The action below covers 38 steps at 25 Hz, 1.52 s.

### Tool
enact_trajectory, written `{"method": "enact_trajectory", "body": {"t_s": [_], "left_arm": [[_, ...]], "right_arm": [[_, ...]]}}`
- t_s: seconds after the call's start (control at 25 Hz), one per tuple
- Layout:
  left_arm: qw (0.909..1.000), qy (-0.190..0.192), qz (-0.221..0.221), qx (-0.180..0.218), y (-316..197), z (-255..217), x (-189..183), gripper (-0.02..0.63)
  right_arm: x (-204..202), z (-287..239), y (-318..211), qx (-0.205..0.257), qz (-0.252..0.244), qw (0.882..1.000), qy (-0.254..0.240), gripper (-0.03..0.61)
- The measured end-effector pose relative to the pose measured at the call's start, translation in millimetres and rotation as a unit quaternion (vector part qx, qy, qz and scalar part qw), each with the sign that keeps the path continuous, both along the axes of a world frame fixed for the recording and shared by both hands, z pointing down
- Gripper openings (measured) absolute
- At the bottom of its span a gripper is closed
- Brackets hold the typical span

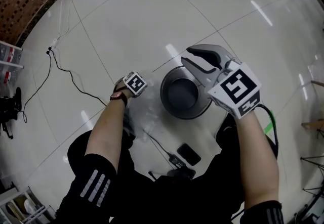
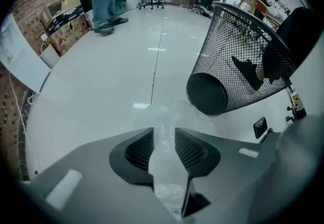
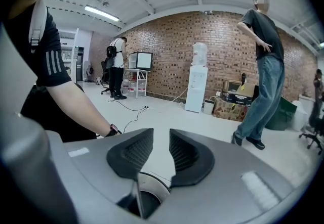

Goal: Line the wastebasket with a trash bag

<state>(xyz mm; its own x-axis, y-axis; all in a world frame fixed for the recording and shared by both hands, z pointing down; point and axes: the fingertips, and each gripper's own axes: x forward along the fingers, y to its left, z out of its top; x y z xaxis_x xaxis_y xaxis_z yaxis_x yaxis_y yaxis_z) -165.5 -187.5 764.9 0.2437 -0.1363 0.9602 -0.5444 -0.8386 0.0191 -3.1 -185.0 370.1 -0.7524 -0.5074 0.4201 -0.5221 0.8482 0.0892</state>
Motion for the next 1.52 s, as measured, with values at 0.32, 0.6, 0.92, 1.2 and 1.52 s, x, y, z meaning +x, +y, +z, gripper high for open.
{"method": "enact_trajectory", "body": {"t_s": [0.32,0.6,0.92,1.2,1.52], "left_arm": [[0.9995,-0.010,0.002,0.031,-10.4,-26.7,-9.3,-0.006],[0.9945,0.020,0.052,0.088,-23.2,-102.9,-3.4,-0.006],[0.9681,0.088,0.161,0.171,-18.8,-237.4,53.5,-0.006],[0.9397,0.109,0.246,0.211,15.4,-309.0,107.8,-0.006],[0.9037,0.133,0.357,0.196,84.3,-328.5,177.9,-0.006]], "right_arm": [[5.7,7.1,-4.1,-0.005,-0.002,1.000,0.010,0.110],[10.0,-1.8,2.5,0.010,0.001,1.000,0.008,0.110],[33.0,-11.9,3.2,0.022,0.023,0.999,0.006,0.110],[55.6,-21.3,-2.2,0.028,0.051,0.998,-0.005,0.110],[71.1,-23.8,-0.9,0.015,0.057,0.998,-0.015,0.126]]}}
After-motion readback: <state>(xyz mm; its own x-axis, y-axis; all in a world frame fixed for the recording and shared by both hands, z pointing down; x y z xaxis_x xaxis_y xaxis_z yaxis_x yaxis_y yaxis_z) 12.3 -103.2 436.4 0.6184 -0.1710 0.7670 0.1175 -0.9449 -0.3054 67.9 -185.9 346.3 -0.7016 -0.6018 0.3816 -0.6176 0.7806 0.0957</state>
